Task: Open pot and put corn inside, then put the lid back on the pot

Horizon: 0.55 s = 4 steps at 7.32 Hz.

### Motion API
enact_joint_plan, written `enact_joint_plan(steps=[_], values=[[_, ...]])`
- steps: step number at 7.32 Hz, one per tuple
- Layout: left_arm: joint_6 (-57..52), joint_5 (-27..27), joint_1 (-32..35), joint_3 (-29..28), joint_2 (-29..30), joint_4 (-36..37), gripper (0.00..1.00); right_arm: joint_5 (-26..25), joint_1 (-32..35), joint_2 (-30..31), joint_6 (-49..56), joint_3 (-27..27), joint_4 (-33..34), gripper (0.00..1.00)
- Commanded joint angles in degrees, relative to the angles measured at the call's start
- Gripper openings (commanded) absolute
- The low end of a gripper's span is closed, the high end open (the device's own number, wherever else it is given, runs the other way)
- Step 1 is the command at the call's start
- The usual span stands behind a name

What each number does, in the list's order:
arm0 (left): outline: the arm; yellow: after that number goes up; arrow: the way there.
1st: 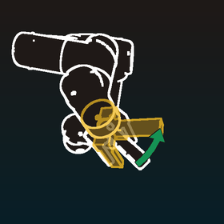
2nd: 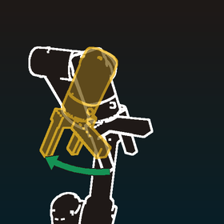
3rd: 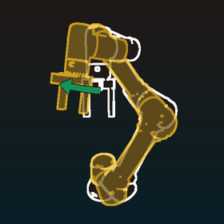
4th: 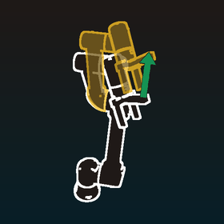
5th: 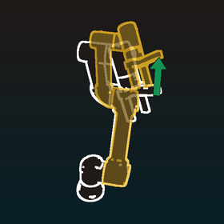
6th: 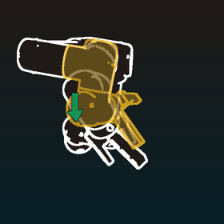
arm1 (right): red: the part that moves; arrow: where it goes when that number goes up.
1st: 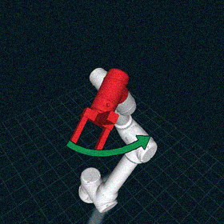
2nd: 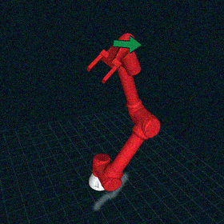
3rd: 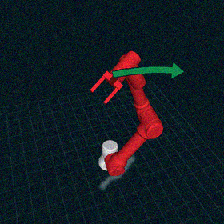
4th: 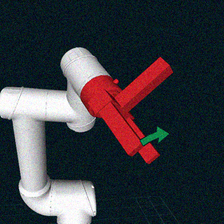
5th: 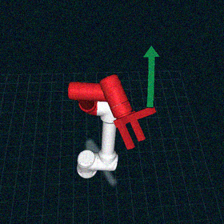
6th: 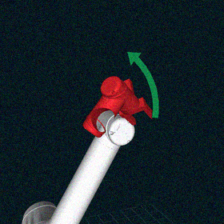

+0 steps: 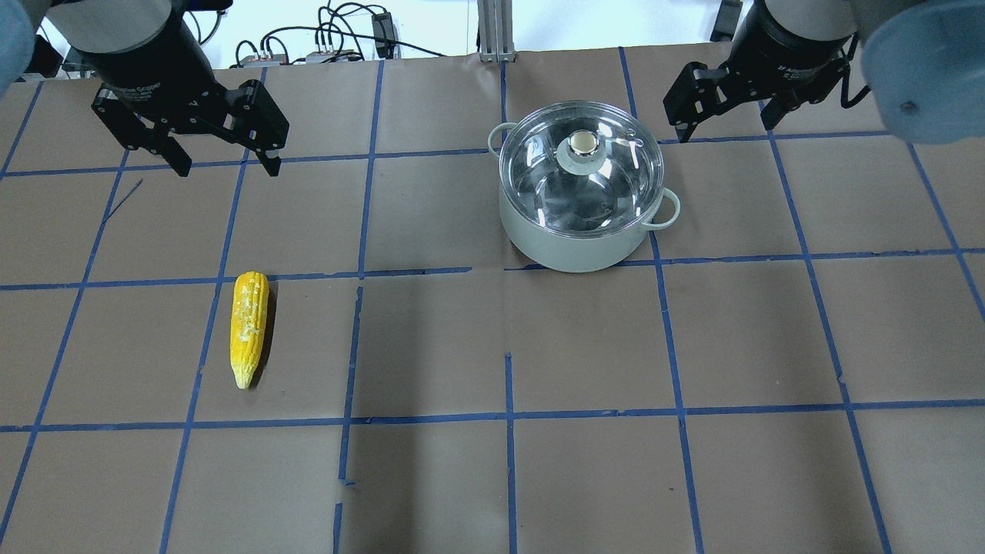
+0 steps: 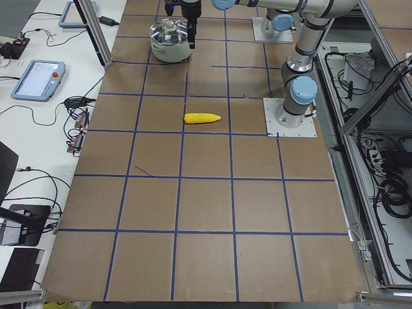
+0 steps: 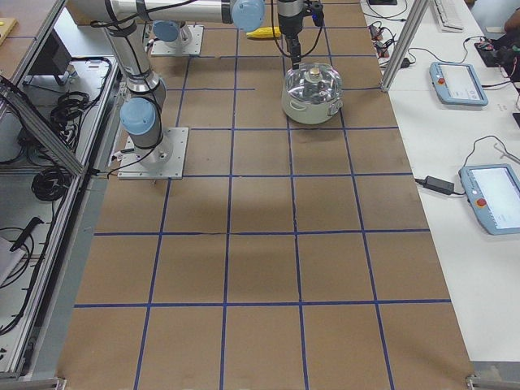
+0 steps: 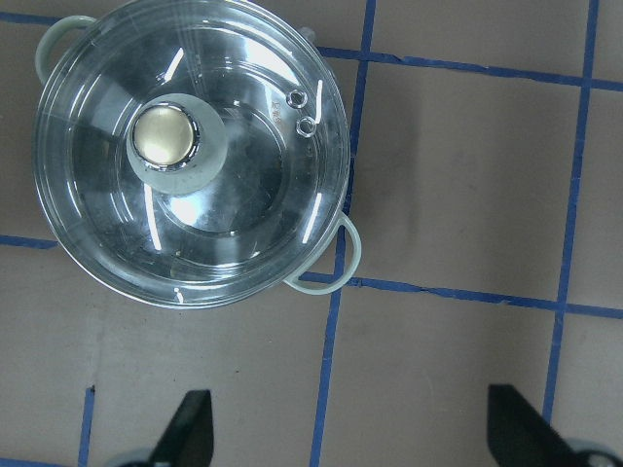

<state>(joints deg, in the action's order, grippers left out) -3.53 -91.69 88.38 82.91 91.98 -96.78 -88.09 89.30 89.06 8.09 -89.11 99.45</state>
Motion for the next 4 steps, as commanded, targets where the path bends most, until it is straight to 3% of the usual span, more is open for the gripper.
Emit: enact_joint_plan(steps=[1, 4], values=[[-0.1, 0.0, 0.0, 0.1, 0.0, 0.1, 1.0, -0.1, 0.0, -0.2, 0.0, 0.3, -0.5, 1.0], [-0.2, 0.0, 0.0, 0.2, 0.0, 0.5, 1.0, 0.1, 0.0, -0.7, 0.0, -0.1, -0.3, 1.0]])
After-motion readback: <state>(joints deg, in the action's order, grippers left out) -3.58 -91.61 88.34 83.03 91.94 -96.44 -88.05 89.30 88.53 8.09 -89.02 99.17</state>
